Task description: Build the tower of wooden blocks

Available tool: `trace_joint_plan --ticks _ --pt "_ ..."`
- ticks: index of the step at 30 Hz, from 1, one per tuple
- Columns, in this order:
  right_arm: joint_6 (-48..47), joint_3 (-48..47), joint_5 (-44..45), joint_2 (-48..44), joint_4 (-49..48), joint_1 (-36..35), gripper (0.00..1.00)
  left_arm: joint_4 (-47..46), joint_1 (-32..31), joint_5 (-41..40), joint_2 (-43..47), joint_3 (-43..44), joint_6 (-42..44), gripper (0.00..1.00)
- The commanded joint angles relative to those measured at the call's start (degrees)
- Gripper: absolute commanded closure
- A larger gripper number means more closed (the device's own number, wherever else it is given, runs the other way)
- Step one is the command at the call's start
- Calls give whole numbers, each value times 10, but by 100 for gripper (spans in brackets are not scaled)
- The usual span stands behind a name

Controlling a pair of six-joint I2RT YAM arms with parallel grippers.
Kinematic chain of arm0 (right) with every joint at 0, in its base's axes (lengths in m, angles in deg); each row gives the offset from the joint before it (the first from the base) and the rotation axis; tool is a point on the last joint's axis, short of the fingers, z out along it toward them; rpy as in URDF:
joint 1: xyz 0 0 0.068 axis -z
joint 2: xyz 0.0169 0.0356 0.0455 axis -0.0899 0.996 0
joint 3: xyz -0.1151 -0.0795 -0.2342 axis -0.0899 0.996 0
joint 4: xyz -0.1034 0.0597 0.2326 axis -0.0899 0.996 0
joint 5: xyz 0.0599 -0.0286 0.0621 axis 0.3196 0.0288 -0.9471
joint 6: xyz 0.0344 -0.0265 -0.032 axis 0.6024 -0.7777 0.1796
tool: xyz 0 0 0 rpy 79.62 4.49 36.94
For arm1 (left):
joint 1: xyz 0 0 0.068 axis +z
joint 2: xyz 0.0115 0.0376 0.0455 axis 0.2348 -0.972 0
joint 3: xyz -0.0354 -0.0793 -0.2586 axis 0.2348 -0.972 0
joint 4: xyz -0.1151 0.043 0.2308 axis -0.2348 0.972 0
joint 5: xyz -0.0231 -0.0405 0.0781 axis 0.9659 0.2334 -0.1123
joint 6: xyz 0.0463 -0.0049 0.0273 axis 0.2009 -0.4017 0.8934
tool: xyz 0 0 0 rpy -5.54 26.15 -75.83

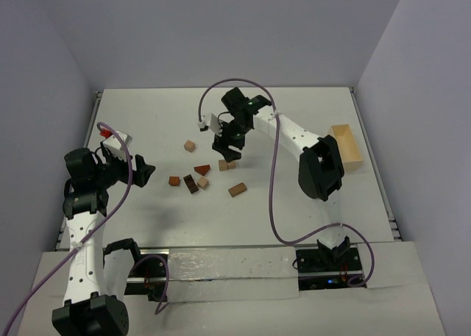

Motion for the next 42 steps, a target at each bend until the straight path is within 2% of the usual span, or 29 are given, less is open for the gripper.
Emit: trace_joint_plan --ticks 1,6,17,24,42 --pt "-75 5 -11 11 3 -1 23 -2 4 25 0 4 12 4" --pt "-117 30 -22 17 -17 -1 23 -3 5 22 -1 5 11 5" --pt "-146 40 -7 43 -35 -3 23 -11 5 5 -4 3 0 5" --pt "-139 28 16 65 -34 -11 23 -16 5 -3 -1 -1 -4 6" --pt "-109 -7 27 106 -35 -25 32 -20 4 -8 6 -5 -4 6"
